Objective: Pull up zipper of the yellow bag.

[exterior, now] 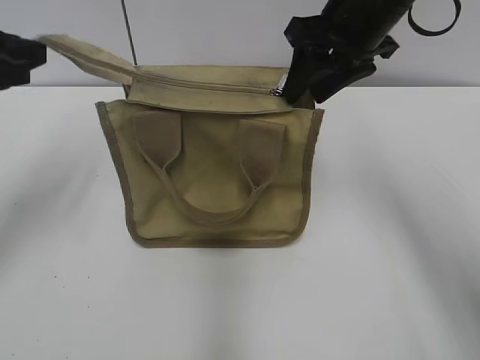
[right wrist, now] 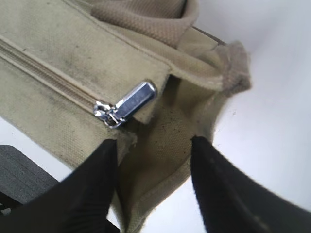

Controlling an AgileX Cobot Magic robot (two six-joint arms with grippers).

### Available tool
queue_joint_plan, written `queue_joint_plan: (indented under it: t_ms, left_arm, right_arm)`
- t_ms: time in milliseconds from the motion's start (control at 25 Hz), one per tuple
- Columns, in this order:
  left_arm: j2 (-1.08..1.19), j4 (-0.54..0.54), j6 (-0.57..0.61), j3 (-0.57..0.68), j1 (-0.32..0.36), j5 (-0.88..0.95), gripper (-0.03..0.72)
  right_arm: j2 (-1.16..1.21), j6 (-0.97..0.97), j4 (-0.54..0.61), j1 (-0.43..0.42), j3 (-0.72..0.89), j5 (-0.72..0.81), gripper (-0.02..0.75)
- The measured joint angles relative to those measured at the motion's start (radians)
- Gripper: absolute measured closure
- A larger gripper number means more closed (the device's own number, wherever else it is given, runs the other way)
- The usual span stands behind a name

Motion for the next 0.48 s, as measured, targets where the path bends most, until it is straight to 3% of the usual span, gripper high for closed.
queue_joint_plan:
  t_ms: [80,160,320,480]
  left_arm:
    - [-0.001,-0.026,0.000,0.035,0.000,0.051,0.287]
    - [-0.001,-0.062,0.000,0.077,0.000,0.102,0.251]
    - [-0.010,-0.165,-0.001,0.168,-0.003,0.164,0.235]
    - [-0.026,-0.249,-0.002,0.213,-0.078,0.291,0.235]
  right_arm:
    - [-0.019,-0.004,-0.001,0.000,0.000,-0.008,0.274]
    - [-0.045,-0.007,-0.015,-0.001,0.000,-0.021,0.248]
    - [-0.123,-0.006,-0.089,0.001,0.001,-0.036,0.236]
    - [-0.237,0.010,-0.182,0.003,0.043,-0.052,0.234]
